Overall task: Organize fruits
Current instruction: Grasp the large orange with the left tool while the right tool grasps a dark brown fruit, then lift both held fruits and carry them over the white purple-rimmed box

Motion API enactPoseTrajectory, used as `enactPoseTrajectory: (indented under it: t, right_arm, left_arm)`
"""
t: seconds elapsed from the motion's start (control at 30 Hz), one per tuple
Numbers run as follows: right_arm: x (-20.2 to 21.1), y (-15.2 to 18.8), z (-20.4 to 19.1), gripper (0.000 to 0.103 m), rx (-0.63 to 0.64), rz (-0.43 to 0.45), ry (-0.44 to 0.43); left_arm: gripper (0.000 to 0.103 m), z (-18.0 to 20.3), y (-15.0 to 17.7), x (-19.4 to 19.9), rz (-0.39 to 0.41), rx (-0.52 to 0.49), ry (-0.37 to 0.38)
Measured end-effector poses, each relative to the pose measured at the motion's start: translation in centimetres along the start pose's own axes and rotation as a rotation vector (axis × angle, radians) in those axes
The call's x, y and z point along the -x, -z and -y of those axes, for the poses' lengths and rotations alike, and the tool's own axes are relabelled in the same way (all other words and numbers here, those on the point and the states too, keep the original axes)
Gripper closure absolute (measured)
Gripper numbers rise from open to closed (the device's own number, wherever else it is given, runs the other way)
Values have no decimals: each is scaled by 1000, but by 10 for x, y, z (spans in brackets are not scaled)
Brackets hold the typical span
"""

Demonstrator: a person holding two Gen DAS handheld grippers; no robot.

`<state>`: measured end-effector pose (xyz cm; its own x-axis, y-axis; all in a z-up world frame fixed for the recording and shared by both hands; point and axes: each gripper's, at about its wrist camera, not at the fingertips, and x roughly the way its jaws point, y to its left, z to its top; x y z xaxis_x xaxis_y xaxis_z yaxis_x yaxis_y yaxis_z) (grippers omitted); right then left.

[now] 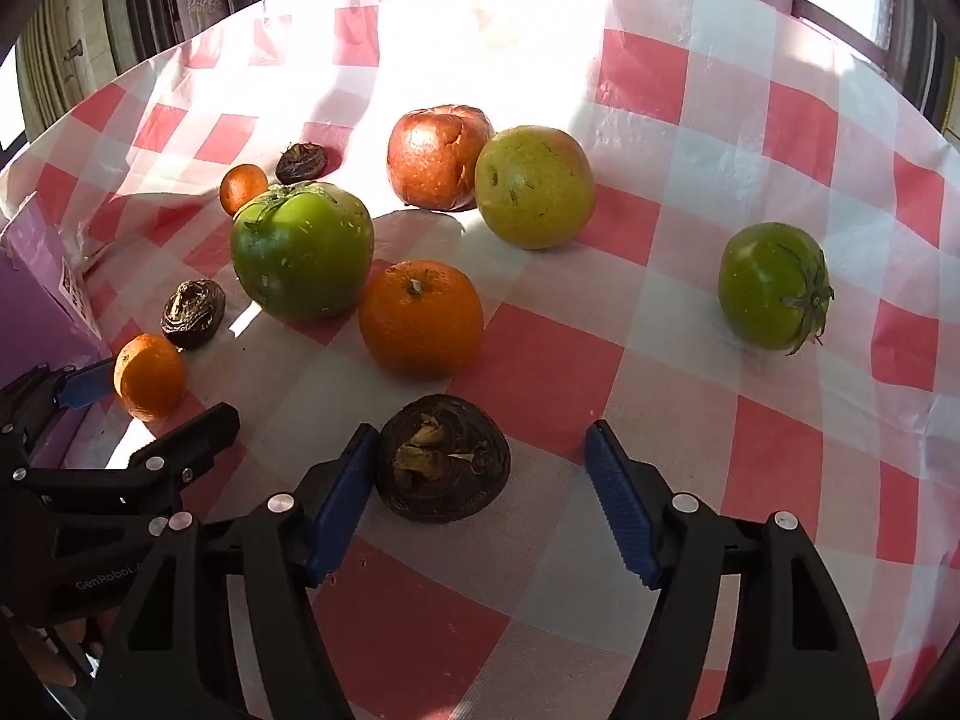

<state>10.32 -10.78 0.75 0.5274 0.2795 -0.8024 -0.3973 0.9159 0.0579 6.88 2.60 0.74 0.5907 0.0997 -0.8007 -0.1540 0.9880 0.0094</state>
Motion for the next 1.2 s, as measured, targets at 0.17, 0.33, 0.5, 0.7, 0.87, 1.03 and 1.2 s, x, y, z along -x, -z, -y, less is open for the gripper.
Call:
enactPoseTrajectory:
  t: [0.17, 0.33, 0.5, 0.7, 0.87, 1.03, 1.2]
  right_arm:
    - [7, 3, 4, 60, 2, 14, 17]
    - [22, 21, 10, 61, -36, -20, 52]
    - [54, 59, 12, 61, -109, -63, 102]
    - [99, 114, -5, 61, -203, -116, 126]
    - [124, 142, -17, 61, -264, -138, 152]
    - [144, 136, -24, 61, -332, -99, 179]
    - [155, 110, -50, 61, -309, -49, 142]
  left_arm:
    - [61, 2, 2, 9, 11, -42, 29]
    - [62, 3, 9, 17, -42, -87, 97]
    - [62, 9, 35, 39, -86, -93, 168]
    - [62, 21, 62, 74, -135, -164, 321]
    - [62, 26, 42, 121, -53, -227, 479]
    - [62, 10, 6, 173, 83, -212, 589]
    - [61, -34, -16, 209, 171, -207, 547]
